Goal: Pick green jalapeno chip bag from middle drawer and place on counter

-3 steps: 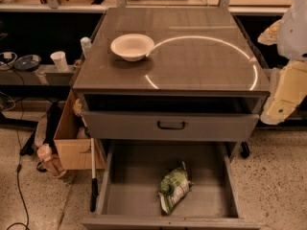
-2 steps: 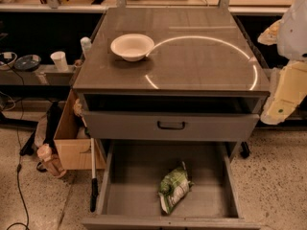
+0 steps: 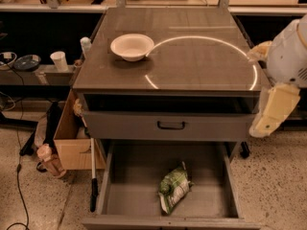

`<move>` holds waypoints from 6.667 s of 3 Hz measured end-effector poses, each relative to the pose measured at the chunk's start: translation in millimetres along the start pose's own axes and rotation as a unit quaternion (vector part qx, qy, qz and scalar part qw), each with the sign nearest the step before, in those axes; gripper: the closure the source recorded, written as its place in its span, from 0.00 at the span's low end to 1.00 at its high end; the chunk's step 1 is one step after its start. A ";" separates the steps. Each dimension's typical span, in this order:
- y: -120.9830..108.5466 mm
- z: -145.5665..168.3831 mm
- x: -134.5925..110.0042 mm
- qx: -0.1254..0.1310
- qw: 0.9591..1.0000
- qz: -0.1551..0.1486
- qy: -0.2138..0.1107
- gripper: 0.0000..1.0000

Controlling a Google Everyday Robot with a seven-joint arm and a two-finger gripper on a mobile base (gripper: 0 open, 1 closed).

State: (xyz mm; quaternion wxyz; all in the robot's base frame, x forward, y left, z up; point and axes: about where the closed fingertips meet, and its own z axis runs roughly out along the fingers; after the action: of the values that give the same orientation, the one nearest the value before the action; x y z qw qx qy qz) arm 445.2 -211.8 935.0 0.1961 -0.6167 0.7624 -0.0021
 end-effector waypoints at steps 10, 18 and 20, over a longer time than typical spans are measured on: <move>87.8 310.1 44.3 -0.079 0.996 0.030 0.021 0.00; 121.2 430.6 19.9 -0.117 0.993 -0.010 0.014 0.00; 120.4 460.3 19.8 -0.108 0.993 0.026 0.032 0.00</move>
Offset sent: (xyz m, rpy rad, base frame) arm 0.0171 0.0162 -0.1206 0.1051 0.1000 0.1332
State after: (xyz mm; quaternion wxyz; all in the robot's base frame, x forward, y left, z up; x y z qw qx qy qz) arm 467.7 -91.8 474.7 0.1038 -0.6137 0.7799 0.0655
